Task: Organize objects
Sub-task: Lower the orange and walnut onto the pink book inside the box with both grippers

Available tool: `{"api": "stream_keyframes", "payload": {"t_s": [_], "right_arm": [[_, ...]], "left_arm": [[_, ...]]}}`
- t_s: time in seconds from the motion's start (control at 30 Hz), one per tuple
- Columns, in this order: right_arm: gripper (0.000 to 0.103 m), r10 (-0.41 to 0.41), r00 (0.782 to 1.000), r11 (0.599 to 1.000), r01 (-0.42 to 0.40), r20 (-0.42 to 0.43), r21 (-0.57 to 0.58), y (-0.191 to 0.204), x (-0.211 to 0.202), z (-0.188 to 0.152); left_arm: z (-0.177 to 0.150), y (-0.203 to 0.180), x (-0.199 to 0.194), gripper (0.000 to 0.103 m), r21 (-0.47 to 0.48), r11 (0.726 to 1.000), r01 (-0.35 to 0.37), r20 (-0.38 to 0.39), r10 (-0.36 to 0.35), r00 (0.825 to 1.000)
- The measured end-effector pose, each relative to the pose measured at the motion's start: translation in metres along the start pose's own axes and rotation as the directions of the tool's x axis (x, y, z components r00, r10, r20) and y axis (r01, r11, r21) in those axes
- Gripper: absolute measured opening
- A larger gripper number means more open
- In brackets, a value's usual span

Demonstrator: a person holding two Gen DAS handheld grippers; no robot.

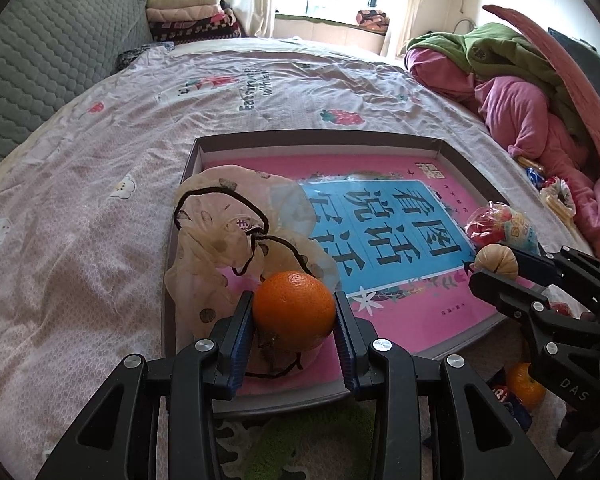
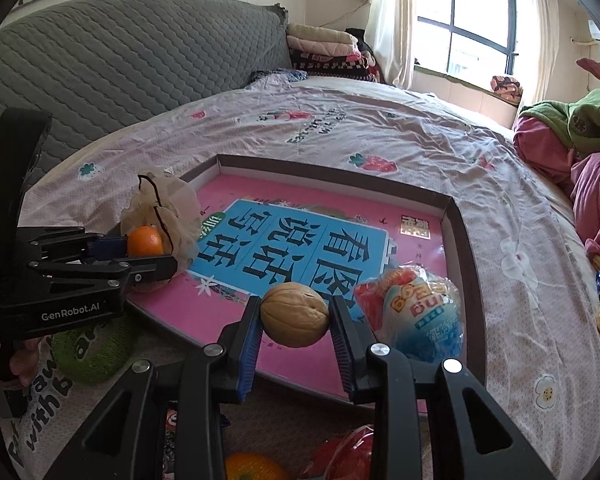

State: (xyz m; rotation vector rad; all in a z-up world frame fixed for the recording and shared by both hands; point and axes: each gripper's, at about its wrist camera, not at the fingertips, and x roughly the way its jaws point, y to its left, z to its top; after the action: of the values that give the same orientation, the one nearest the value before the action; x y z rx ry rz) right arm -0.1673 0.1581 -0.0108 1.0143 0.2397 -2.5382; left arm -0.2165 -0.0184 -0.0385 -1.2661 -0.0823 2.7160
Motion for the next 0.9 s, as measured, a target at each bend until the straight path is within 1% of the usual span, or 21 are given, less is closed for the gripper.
{"api": "stream_keyframes", "payload": {"t_s": [0.43, 0.53, 0.67, 0.9], "right_arm": [[0.034, -0.023, 0.998, 1.0, 0.023, -0.063, 0.008, -0.003, 0.011, 0.0], [0.034, -0.044, 0.996, 0.999, 0.044, -0.073, -0.003, -0.001, 0.013, 0.001], [0.034, -0.027, 0.996, 0.999, 0.03, -0.086, 0.024, -0.005, 0.015, 0.001], [0.034, -0.021, 0.993, 0.999, 0.025, -0.116, 0.036, -0.007, 0.019, 0.004]], "left_arm": [[0.003, 0.006, 0.01, 0.039, -0.013, 1.0, -0.008, 0.007, 0.008, 1.0], [0.004, 0.004, 0.01, 0.039, -0.01, 1.0, -0.011, 0.009, 0.011, 1.0], [0.004, 0.004, 0.01, 0.039, -0.016, 1.0, -0.006, 0.008, 0.006, 1.0], [0.003, 0.002, 0.011, 0.039, -0.009, 1.0, -0.011, 0.008, 0.011, 1.0]]}}
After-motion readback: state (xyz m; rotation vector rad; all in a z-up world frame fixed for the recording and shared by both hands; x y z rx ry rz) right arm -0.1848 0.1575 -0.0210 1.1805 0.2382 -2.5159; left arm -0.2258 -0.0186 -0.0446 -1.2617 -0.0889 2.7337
